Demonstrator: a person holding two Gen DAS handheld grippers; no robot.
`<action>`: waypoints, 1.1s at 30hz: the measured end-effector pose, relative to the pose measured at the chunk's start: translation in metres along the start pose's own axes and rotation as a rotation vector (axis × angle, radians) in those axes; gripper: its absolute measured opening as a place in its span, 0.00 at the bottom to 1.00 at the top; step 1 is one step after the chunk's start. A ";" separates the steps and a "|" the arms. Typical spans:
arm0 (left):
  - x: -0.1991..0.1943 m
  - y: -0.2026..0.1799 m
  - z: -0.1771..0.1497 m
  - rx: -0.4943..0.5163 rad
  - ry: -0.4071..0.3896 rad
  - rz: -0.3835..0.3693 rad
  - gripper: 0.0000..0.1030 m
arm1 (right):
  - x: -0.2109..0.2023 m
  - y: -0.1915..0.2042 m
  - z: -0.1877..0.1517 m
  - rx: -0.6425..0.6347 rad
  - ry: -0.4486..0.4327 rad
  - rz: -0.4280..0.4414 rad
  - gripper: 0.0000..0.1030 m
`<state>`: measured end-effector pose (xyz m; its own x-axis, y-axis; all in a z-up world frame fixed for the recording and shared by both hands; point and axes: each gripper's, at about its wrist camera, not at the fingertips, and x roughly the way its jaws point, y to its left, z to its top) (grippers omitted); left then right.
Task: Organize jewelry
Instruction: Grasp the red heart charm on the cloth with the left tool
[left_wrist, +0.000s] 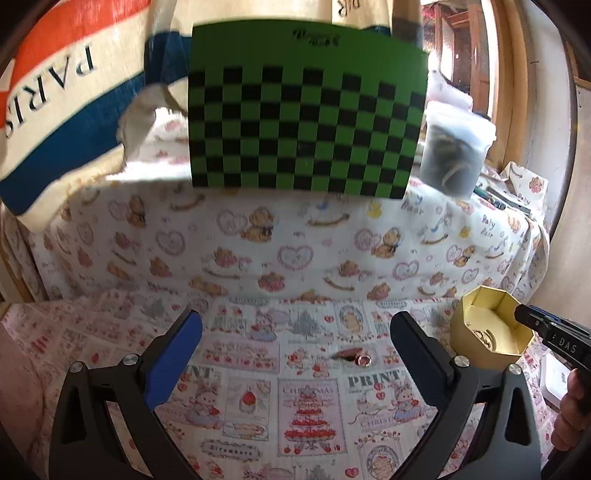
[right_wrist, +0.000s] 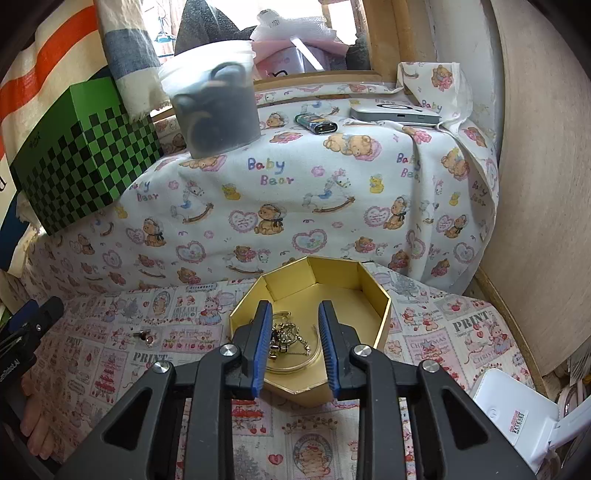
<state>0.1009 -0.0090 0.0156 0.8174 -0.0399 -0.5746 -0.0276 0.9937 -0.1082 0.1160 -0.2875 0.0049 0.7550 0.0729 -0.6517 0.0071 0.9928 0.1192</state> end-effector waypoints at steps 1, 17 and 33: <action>0.002 0.001 -0.001 -0.004 0.011 -0.002 0.98 | 0.000 0.000 0.000 -0.001 0.000 0.001 0.27; 0.005 0.010 0.001 -0.047 0.039 0.021 0.98 | 0.001 0.004 -0.002 -0.022 -0.008 0.003 0.28; 0.029 -0.018 0.006 0.011 0.183 -0.035 0.91 | 0.000 0.007 -0.003 -0.021 -0.006 0.035 0.28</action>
<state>0.1289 -0.0274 0.0060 0.6991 -0.0917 -0.7091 0.0060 0.9925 -0.1225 0.1143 -0.2801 0.0037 0.7586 0.1069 -0.6427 -0.0327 0.9915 0.1263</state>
